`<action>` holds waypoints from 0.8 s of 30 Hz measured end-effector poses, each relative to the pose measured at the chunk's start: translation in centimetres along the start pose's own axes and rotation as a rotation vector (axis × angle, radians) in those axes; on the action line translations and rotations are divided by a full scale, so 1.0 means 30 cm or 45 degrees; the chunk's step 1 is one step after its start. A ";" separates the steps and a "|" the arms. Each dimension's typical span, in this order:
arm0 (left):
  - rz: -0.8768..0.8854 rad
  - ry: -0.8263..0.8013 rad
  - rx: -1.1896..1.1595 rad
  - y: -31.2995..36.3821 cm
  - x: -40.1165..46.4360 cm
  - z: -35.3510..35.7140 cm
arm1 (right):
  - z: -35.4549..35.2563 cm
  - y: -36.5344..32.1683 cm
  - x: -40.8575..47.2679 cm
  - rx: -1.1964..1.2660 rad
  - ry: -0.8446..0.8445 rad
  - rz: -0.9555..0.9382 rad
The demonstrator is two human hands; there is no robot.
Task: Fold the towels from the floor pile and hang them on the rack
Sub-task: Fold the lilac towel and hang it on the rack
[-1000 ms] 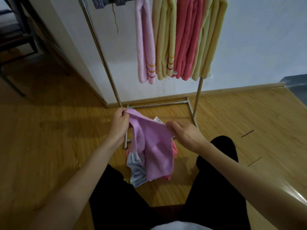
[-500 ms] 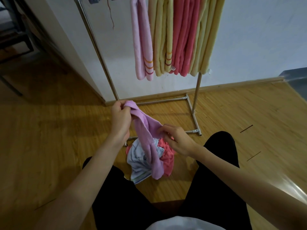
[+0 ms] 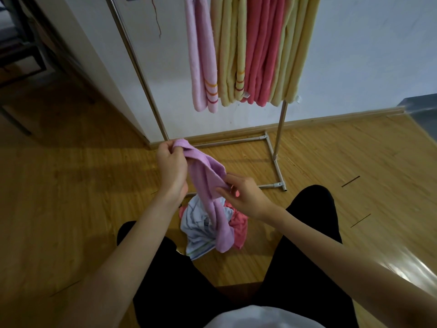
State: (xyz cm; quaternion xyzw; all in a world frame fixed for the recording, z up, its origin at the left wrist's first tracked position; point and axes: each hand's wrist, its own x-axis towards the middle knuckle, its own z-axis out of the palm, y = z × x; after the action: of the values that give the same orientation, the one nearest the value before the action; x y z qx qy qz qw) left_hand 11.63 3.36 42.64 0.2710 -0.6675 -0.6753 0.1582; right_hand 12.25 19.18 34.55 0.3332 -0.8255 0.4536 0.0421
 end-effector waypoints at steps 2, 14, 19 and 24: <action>0.004 0.008 0.016 0.003 0.020 -0.024 | -0.024 0.005 0.004 -0.005 0.054 0.030; 0.483 -0.158 0.775 0.126 0.077 -0.165 | -0.249 -0.051 0.167 -0.204 0.231 -0.188; 0.914 -0.051 1.200 0.229 0.041 -0.198 | -0.332 -0.114 0.193 -0.274 0.309 -0.299; 0.869 -0.319 1.224 0.309 0.023 -0.183 | -0.400 -0.131 0.222 -0.401 0.273 -0.324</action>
State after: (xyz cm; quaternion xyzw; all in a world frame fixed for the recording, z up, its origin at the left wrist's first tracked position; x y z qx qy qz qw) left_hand 12.88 -2.05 51.88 0.0011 -0.9608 -0.2358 0.1459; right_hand 6.61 23.65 46.87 0.3738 -0.8283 0.3431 0.2377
